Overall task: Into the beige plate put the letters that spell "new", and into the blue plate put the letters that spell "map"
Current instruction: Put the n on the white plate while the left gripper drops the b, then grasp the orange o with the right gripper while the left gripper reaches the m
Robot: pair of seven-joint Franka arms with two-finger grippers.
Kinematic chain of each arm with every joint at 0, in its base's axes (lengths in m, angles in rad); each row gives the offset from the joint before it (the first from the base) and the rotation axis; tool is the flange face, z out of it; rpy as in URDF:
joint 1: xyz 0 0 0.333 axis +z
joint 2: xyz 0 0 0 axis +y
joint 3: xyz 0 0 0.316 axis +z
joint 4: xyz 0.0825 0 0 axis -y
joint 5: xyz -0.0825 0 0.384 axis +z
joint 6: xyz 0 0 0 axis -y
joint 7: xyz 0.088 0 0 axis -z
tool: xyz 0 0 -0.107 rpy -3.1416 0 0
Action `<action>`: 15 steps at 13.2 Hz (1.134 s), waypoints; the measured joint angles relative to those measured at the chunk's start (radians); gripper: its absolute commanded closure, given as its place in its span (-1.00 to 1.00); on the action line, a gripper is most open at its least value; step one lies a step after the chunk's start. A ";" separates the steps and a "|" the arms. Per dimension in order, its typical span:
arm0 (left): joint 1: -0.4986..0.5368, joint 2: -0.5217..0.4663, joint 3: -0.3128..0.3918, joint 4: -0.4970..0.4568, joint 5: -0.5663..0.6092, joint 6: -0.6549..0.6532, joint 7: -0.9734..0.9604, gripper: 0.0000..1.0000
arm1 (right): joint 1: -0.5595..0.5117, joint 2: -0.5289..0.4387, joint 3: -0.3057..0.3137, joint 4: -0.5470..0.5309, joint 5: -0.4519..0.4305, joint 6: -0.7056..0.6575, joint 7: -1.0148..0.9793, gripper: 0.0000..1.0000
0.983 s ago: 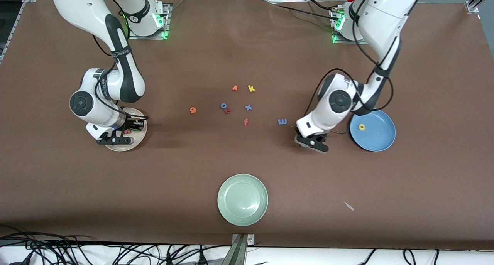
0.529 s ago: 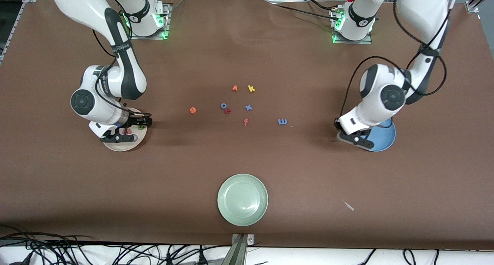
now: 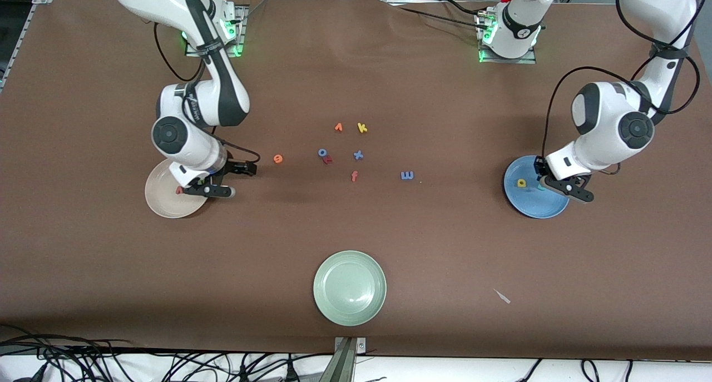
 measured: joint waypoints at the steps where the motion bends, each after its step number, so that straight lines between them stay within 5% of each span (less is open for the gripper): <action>1: 0.000 0.000 -0.001 0.000 0.000 0.000 0.006 -0.40 | 0.019 0.000 0.001 -0.002 0.000 0.000 0.026 -1.00; 7: -0.054 0.000 -0.047 0.006 -0.020 0.003 0.003 -0.39 | 0.062 0.004 0.076 -0.105 0.001 0.168 0.147 -1.00; 12: -0.295 0.059 -0.073 0.050 -0.286 0.059 -0.022 -0.40 | 0.068 0.014 0.121 -0.150 0.001 0.243 0.190 -0.99; 15: -0.437 0.147 -0.076 0.110 -0.313 0.109 -0.161 -0.39 | 0.068 0.022 0.122 -0.150 0.001 0.251 0.190 -0.78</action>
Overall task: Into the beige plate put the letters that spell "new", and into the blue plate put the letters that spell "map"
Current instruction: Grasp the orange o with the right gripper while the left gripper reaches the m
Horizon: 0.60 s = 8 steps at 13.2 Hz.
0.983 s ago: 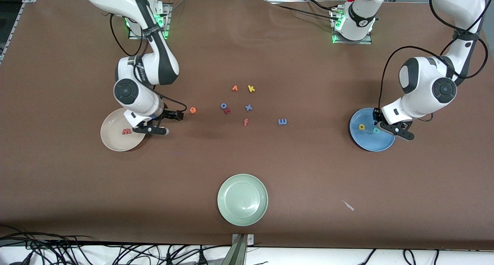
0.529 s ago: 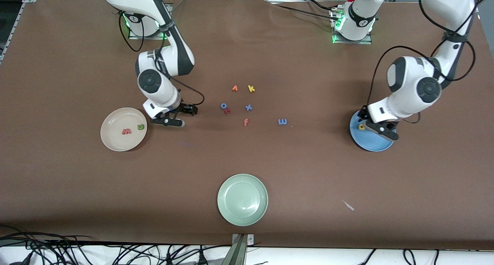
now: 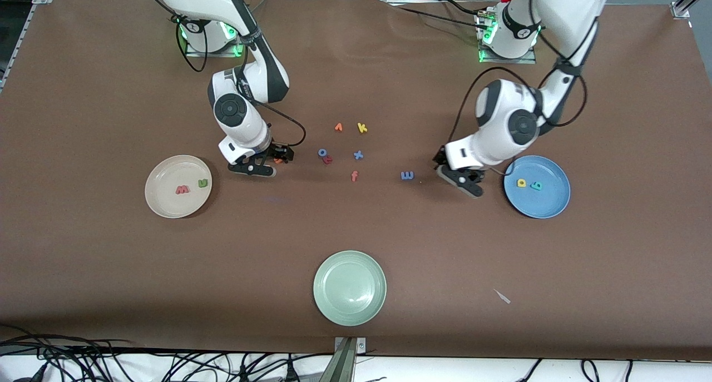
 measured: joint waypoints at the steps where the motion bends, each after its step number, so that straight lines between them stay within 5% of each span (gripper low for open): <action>1: -0.044 0.018 0.001 0.011 0.000 0.016 -0.053 -0.38 | 0.000 0.002 0.000 0.000 0.000 0.002 0.000 -0.71; 4: -0.160 0.054 0.021 0.023 0.007 0.075 -0.126 -0.31 | 0.000 0.012 0.001 0.000 0.002 0.009 0.005 -0.52; 8: -0.176 0.098 0.039 0.074 0.154 0.094 -0.128 -0.29 | 0.000 0.019 0.005 0.000 0.028 0.024 0.007 -0.30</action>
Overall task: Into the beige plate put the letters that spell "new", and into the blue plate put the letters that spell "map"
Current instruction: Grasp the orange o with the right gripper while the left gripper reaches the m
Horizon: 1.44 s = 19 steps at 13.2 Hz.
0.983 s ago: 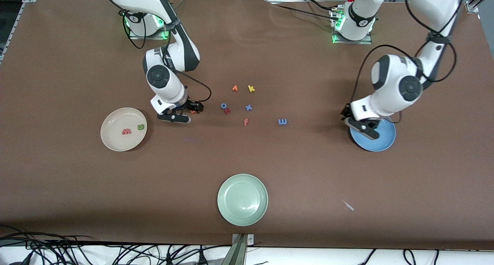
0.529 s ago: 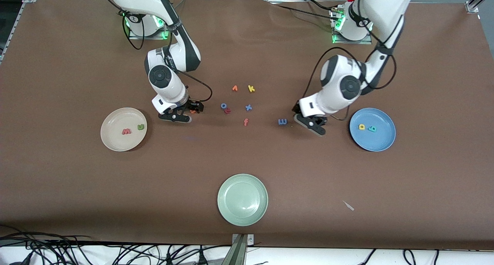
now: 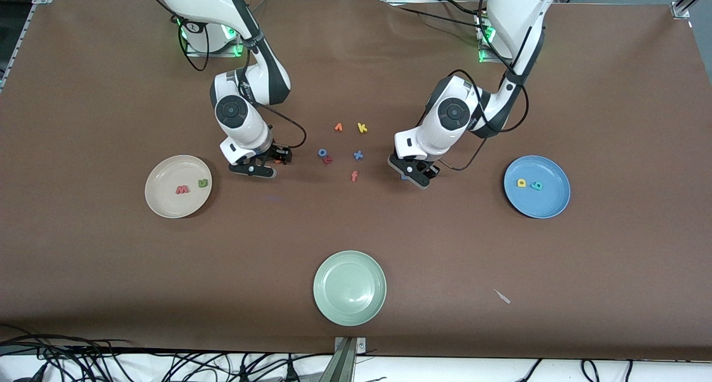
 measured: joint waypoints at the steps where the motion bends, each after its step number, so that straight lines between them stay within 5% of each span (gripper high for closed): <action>1: 0.000 0.007 0.002 0.008 0.005 0.000 0.001 -0.31 | 0.000 0.003 0.001 0.000 0.001 0.002 0.000 -0.22; 6: -0.018 0.060 0.003 0.050 0.030 0.016 0.002 -0.40 | 0.000 0.005 0.001 0.002 0.014 0.006 0.004 0.08; 14: -0.022 0.073 0.031 0.056 0.113 0.027 0.002 -0.41 | 0.000 0.004 0.012 0.006 0.032 0.008 0.011 0.16; 17: -0.022 0.074 0.031 0.056 0.114 0.027 0.002 -0.46 | 0.000 0.004 0.011 0.006 0.032 0.008 0.013 0.37; 19: -0.022 0.074 0.031 0.056 0.114 0.027 0.001 -0.79 | 0.000 0.003 0.011 0.006 0.032 0.007 0.013 0.44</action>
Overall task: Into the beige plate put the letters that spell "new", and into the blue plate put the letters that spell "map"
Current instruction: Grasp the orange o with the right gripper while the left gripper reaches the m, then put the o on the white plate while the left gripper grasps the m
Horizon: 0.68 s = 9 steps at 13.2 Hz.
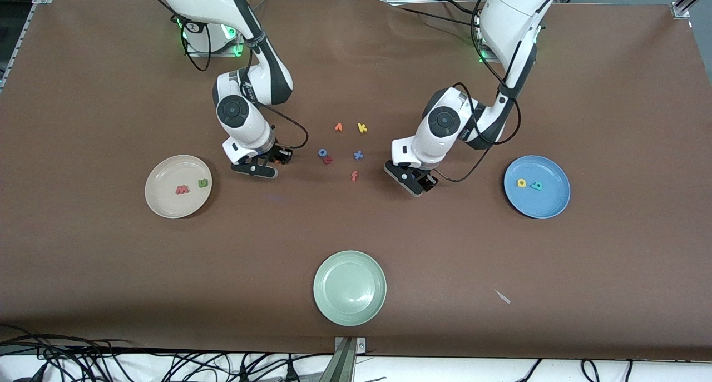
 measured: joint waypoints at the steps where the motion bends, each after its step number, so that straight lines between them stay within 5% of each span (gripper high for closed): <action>1: 0.000 0.000 0.000 -0.001 0.000 0.000 -0.002 -0.79 | 0.000 0.000 0.000 0.000 0.000 0.000 0.000 0.46; 3: 0.000 0.001 0.000 -0.009 0.000 -0.001 -0.005 -0.78 | 0.000 0.000 0.000 0.000 0.000 0.000 0.000 0.49; 9: -0.001 -0.001 0.001 -0.010 0.062 -0.001 -0.006 -0.18 | -0.001 0.007 0.004 0.063 0.004 -0.069 0.000 0.51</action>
